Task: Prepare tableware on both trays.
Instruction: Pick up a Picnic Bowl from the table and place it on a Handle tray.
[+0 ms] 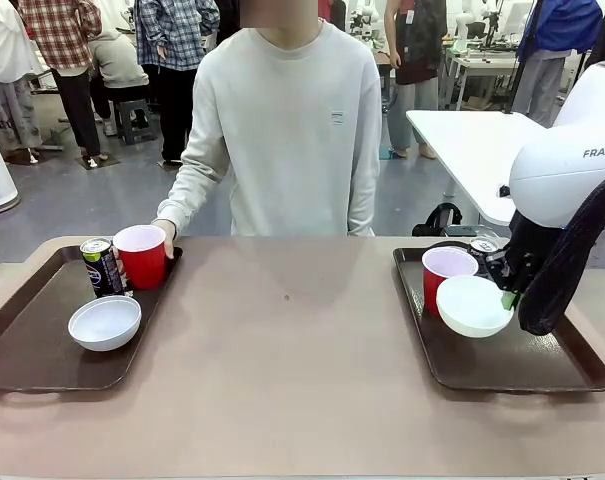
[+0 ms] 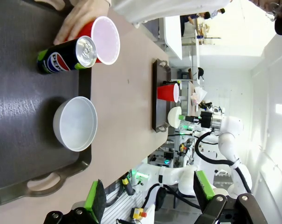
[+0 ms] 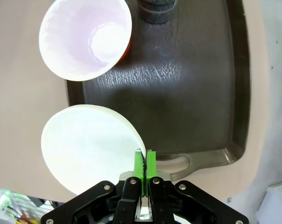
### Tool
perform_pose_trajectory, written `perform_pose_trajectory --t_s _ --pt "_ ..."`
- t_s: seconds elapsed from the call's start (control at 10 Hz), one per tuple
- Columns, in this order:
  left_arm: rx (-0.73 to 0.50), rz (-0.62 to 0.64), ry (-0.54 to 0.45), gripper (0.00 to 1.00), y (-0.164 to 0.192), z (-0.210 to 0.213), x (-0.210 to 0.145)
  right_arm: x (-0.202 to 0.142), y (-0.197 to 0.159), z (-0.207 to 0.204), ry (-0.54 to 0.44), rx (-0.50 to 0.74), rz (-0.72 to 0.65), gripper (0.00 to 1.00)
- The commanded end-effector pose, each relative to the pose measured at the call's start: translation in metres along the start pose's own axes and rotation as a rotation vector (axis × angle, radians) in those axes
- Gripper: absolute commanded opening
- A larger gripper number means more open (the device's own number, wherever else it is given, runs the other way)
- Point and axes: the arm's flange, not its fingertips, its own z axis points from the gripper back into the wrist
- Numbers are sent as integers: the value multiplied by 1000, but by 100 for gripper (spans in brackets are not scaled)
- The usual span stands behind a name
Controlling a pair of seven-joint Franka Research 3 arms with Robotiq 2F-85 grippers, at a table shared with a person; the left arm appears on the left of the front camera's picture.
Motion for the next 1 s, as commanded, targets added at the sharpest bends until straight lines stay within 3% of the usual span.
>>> perform_pose_trajectory --t_s 0.0,0.4,0.7,0.9 --pt "-7 -6 0 100 -1 2 -1 20 -10 -15 56 -25 52 3" --pt "-7 -6 0 100 -1 2 -1 36 -16 -53 145 -49 59 3" --pt "-7 -6 0 100 -1 2 -1 37 -15 -64 182 -67 69 96" --pt "-7 -6 0 100 -1 2 -1 28 -13 -52 145 -70 84 100"
